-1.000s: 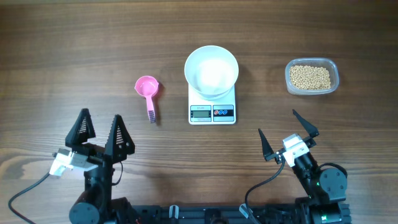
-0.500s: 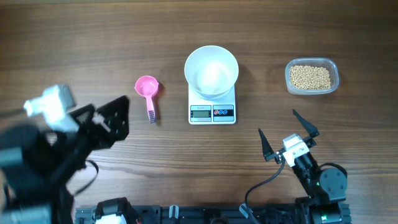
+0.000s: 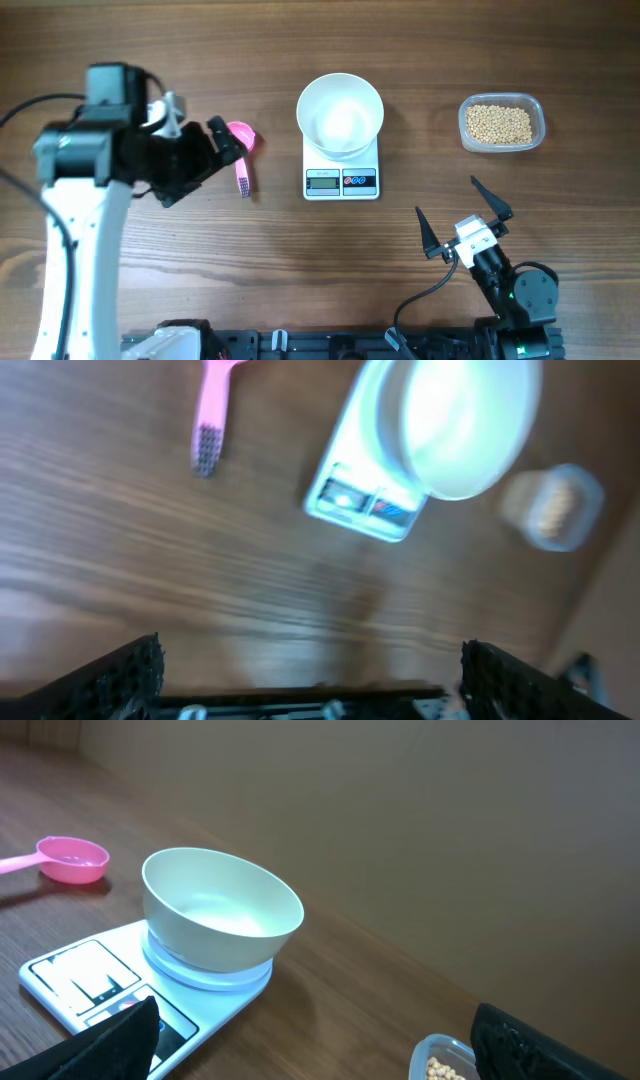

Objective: Scoop item into bowl and weigh 150g on scale
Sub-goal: 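Move the left gripper forward to the pink scoop handle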

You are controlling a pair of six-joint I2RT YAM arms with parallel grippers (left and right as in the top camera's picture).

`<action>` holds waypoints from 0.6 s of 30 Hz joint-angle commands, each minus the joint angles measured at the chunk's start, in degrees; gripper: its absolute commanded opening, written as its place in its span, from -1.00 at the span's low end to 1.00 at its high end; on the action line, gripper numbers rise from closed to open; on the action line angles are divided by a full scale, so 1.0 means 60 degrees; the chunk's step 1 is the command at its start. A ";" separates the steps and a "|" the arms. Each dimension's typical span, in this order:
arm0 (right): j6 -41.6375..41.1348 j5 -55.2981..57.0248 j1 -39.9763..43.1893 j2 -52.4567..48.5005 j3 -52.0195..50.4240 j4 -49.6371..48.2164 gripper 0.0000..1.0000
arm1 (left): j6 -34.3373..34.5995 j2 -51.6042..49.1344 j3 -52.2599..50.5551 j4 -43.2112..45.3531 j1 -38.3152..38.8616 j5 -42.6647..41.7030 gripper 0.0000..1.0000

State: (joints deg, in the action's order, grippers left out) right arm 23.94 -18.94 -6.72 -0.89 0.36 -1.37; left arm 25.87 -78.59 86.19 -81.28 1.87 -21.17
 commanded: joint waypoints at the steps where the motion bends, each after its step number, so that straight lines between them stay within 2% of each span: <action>1: 0.0084 0.0084 -0.0036 0.0051 -0.0011 -0.0036 1.00 | 0.1337 -0.0710 0.0262 0.0171 0.1049 0.1523 1.00; 10: 0.0080 0.0084 -0.0036 0.0051 -0.0011 -0.0036 1.00 | 0.1169 -0.2616 0.0244 0.0747 0.1151 0.2874 1.00; 13: 0.0084 0.0084 -0.0036 0.0051 -0.0011 -0.0040 0.99 | 0.0273 -0.3381 0.0244 0.0754 0.0714 0.2783 1.00; 18: 0.0080 0.0084 -0.0036 0.0051 -0.0011 -0.0036 1.00 | -0.2116 -0.4320 0.0087 0.0761 -0.0229 0.0576 1.00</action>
State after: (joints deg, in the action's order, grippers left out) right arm 23.94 -18.94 -6.72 -0.91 0.36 -1.37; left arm 24.64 -101.84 86.65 -76.69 3.81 -9.41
